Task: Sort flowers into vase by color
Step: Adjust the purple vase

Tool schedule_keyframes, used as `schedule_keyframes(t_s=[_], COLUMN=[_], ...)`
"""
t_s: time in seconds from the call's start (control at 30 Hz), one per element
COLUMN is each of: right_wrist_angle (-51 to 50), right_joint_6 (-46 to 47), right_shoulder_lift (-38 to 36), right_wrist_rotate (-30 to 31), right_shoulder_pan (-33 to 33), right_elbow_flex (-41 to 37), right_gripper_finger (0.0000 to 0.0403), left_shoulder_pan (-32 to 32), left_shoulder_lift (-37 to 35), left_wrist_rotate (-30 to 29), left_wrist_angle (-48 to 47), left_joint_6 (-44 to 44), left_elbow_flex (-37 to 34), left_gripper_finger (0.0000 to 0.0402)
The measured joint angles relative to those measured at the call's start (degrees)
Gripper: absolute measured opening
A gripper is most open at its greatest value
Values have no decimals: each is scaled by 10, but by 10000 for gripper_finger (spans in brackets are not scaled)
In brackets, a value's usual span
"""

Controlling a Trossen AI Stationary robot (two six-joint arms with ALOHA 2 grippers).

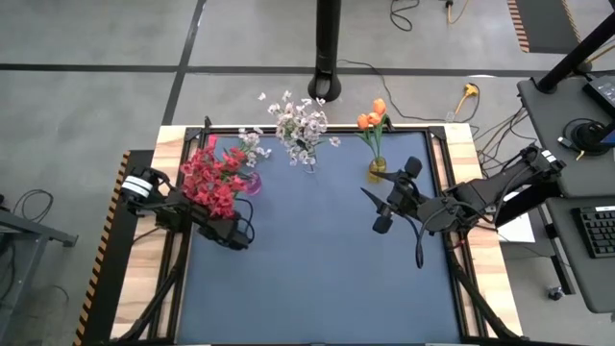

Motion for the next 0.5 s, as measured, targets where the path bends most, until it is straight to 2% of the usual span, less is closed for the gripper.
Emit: schedule_keyframes(t_s=[0.5], right_wrist_angle=[0], right_joint_6=[3], right_shoulder_lift=[0], right_wrist_rotate=[0], right_shoulder_pan=[0], right_elbow_flex=[0], right_gripper_finger=[206], left_shoulder_pan=[-42], left_shoulder_lift=[-2], left_wrist_rotate=[63], left_wrist_angle=[-5], left_joint_6=[45], left_elbow_flex=[23], left_gripper_finger=[132])
